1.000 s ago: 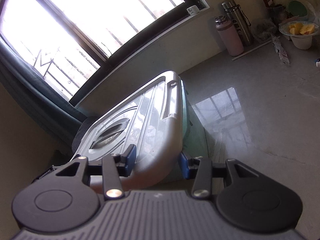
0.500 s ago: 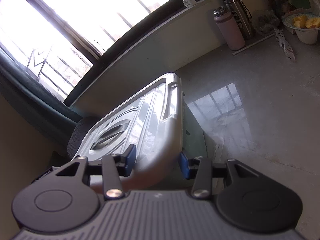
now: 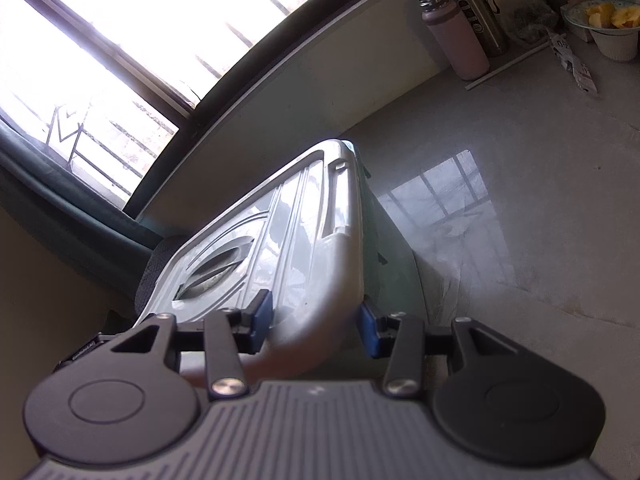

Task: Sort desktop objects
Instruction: 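Lower the white lid onto the teal bin rim with both grippers, then tilt the white lid flat over the teal bin with both grippers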

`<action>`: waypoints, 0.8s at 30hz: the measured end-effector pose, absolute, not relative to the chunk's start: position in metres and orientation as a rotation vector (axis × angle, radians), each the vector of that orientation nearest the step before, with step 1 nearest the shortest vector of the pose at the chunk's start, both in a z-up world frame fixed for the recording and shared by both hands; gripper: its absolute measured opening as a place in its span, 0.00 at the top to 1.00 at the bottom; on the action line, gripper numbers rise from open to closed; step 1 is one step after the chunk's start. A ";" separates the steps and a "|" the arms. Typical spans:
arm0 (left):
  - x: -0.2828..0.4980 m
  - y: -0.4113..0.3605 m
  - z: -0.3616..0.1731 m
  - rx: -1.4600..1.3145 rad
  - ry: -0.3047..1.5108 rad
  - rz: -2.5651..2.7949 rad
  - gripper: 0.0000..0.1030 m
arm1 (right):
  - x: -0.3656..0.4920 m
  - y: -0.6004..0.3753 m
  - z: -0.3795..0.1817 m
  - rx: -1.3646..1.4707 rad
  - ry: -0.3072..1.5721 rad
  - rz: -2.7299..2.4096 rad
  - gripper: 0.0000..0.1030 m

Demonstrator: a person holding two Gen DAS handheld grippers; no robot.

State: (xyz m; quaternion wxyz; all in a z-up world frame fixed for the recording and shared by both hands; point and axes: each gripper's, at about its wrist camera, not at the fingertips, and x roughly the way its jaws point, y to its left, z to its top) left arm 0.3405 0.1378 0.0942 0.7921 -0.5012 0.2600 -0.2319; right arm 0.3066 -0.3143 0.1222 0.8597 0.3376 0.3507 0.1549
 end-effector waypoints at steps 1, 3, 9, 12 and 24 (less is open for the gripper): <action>0.344 0.139 0.099 -1.056 0.574 -0.481 0.75 | 0.307 -0.314 0.122 0.713 0.735 0.324 0.56; 0.350 0.143 0.114 -0.976 0.594 -0.421 0.49 | 0.307 -0.315 0.121 0.718 0.734 0.318 0.56; 0.356 0.150 0.149 -0.761 0.592 -0.334 0.27 | 0.306 -0.303 0.126 0.685 0.744 0.336 0.58; 0.359 0.149 0.156 -0.678 0.616 -0.263 0.27 | 0.310 -0.298 0.124 0.684 0.744 0.338 0.58; 0.377 0.111 0.195 -0.187 0.564 -0.060 0.21 | 0.316 -0.298 0.125 0.620 0.752 0.288 0.77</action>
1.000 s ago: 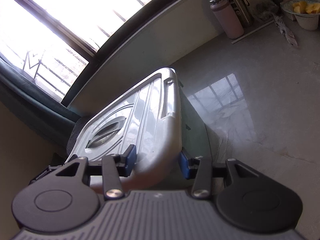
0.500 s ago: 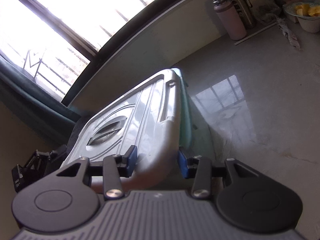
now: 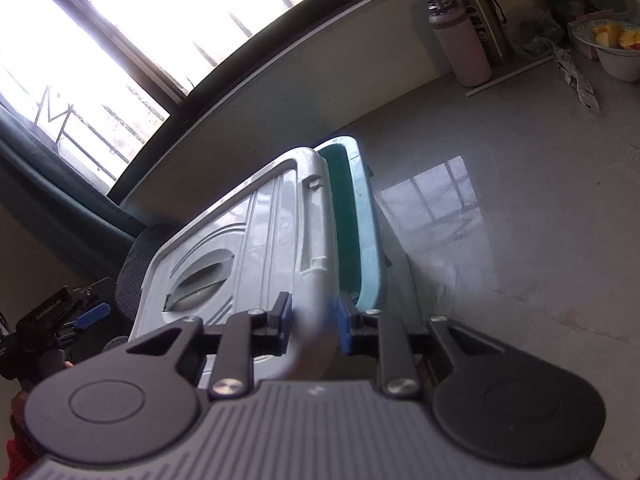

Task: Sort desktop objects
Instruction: 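Tilt the white lid flat over the teal bin with both grippers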

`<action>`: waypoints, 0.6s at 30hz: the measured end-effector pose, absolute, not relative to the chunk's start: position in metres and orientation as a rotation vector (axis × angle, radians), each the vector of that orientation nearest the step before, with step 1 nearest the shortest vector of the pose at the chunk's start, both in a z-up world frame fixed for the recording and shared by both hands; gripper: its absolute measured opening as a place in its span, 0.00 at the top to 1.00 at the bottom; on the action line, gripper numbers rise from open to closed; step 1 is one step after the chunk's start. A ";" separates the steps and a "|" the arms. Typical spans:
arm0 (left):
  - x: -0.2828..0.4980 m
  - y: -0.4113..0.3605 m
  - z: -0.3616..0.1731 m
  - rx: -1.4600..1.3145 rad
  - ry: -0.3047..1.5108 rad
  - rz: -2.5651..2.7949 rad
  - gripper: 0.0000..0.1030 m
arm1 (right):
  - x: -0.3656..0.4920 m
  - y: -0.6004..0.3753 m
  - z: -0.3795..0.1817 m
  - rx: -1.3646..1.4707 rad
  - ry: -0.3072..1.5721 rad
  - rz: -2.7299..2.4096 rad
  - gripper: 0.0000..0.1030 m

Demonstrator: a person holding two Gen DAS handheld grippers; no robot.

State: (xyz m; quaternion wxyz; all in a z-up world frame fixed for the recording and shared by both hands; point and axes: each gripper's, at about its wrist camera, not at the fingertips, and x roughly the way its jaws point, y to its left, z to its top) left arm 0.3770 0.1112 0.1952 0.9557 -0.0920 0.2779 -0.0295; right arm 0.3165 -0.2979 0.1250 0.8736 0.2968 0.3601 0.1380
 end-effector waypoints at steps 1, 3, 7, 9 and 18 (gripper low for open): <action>0.379 0.110 0.193 -0.175 0.574 -0.059 0.21 | 0.317 -0.297 0.125 0.614 0.751 0.289 0.77; 0.380 0.108 0.187 -0.169 0.588 -0.068 0.21 | 0.318 -0.297 0.126 0.611 0.753 0.288 0.77; 0.381 0.099 0.182 -0.150 0.604 -0.068 0.21 | 0.318 -0.297 0.126 0.606 0.756 0.288 0.77; 0.379 0.095 0.182 -0.138 0.607 -0.065 0.21 | 0.317 -0.295 0.127 0.592 0.759 0.287 0.76; 0.377 0.100 0.184 -0.109 0.646 0.016 0.21 | 0.318 -0.289 0.133 0.531 0.772 0.268 0.73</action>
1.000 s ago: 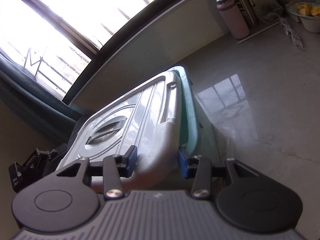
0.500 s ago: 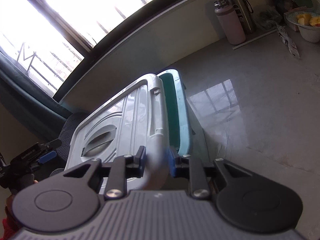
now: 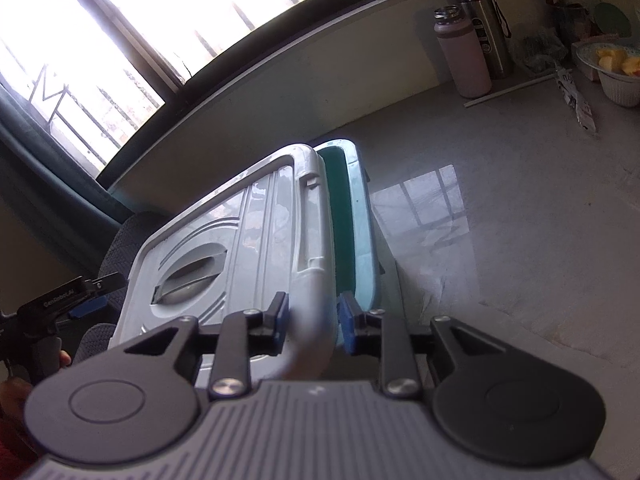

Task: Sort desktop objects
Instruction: 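Tilt the white lid flat over the teal bin with both grippers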

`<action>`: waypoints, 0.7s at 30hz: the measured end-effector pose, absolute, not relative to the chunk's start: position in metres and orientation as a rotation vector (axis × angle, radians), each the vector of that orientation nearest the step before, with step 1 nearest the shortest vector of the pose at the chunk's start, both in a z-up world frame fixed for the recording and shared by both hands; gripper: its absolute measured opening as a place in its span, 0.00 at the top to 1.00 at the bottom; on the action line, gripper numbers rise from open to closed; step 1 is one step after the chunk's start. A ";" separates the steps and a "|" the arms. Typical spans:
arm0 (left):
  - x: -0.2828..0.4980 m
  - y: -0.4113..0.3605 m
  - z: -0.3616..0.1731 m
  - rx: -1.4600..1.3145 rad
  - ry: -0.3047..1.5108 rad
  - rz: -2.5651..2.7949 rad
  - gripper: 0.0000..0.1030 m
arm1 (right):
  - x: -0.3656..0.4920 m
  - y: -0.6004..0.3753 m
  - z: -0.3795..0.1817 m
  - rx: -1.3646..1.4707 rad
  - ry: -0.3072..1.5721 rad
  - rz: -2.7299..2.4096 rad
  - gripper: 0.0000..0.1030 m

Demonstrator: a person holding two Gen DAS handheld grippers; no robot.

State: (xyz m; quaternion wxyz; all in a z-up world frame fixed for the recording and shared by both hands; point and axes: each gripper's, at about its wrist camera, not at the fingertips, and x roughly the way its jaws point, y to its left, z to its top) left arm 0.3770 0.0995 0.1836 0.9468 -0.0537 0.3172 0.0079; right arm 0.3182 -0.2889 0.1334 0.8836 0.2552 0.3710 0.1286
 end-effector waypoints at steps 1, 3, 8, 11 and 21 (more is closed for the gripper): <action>0.378 0.102 0.185 -0.103 0.651 0.031 0.21 | 0.319 -0.288 0.134 0.524 0.776 0.266 0.73; 0.376 0.106 0.188 -0.083 0.668 0.061 0.21 | 0.320 -0.287 0.136 0.510 0.782 0.261 0.72; 0.371 0.115 0.198 -0.009 0.709 0.129 0.21 | 0.323 -0.283 0.141 0.463 0.806 0.257 0.65; 0.369 0.119 0.203 0.009 0.729 0.129 0.21 | 0.325 -0.279 0.145 0.429 0.820 0.261 0.60; 0.371 0.130 0.207 0.002 0.782 0.151 0.21 | 0.332 -0.265 0.159 0.361 0.828 0.266 0.53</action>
